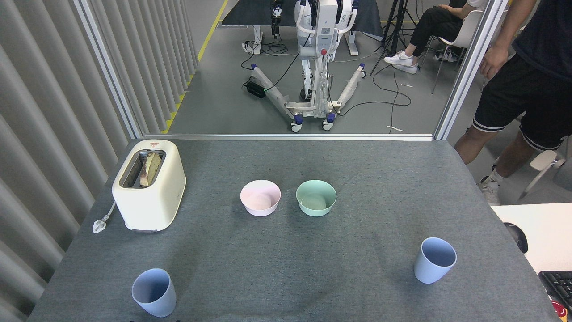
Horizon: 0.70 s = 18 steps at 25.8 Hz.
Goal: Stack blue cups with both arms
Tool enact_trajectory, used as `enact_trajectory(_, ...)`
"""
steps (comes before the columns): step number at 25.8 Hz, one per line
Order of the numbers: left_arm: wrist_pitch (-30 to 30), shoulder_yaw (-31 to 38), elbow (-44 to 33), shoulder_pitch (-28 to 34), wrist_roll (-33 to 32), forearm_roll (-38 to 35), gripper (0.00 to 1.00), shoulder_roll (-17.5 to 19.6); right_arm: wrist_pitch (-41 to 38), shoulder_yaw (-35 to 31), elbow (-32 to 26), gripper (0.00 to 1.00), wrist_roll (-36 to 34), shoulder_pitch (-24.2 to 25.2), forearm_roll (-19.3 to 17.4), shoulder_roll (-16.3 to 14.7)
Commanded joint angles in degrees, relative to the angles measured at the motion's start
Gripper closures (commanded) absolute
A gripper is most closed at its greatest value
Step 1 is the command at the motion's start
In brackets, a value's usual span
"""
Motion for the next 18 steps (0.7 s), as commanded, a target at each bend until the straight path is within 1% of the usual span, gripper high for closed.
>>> enact_trajectory(1, 0.33, 0.23, 2.49, -2.77, -0.5, 0.05, 0.0, 0.02, -0.03, -0.02, 0.09, 0.0, 0.1, 0.0, 0.0, 0.0)
enact_trajectory(5, 0.15, 0.15, 3.2, -3.3, -0.5, 0.23, 0.0, 0.2, 0.06, 0.06, 0.36, 0.0, 0.1, 0.0, -0.09, 0.0)
enact_trajectory(10, 0.15, 0.15, 6.53, -6.73, -0.5, 0.23, 0.0, 0.02, -0.03, 0.06, 0.53, 0.0, 0.1, 0.0, 0.0, 0.0)
enact_trajectory(15, 0.24, 0.15, 9.35, -8.84, -0.58, 0.31, 0.0, -0.06, -0.03, 0.15, 1.15, 0.0, 0.1, -0.09, 0.0, 0.18)
enact_trajectory(18, 0.07, 0.15, 9.61, -9.28, -0.58, 0.4, 0.0, -0.06, -0.03, 0.41, 1.32, 0.0, 0.1, -0.44, 0.0, 0.27)
